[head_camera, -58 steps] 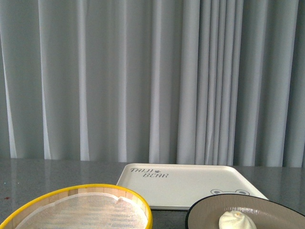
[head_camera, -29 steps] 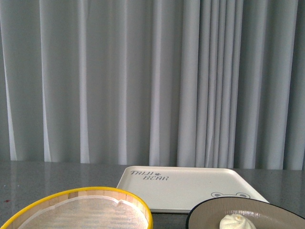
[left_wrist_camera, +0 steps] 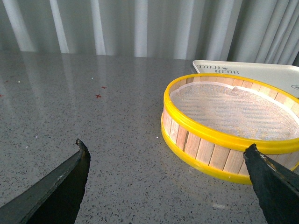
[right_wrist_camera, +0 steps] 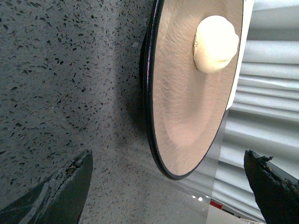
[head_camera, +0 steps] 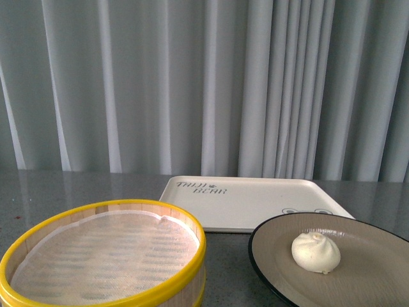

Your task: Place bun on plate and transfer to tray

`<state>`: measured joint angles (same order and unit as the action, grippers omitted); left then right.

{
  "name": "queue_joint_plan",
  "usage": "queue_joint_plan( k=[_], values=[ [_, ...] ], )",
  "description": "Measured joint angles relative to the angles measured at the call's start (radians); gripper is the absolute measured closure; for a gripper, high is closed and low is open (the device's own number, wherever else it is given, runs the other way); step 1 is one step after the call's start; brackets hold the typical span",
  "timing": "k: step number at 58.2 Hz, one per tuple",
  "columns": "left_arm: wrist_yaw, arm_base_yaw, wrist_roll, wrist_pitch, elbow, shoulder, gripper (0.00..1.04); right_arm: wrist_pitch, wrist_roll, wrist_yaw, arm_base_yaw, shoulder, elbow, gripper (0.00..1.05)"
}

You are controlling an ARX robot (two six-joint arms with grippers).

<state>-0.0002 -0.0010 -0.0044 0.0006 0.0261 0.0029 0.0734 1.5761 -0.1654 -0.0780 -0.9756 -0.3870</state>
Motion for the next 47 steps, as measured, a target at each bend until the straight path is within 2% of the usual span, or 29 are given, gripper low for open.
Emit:
queue_joint_plan(
  k=[32, 47],
  values=[
    [0.000, 0.000, 0.000, 0.000, 0.000, 0.000, 0.07, 0.208, -0.018, -0.019, -0.063, -0.271, -0.077, 0.09],
    [0.000, 0.000, 0.000, 0.000, 0.000, 0.000, 0.07, 0.248, -0.036, -0.011, -0.100, -0.349, -0.127, 0.09]
  ],
)
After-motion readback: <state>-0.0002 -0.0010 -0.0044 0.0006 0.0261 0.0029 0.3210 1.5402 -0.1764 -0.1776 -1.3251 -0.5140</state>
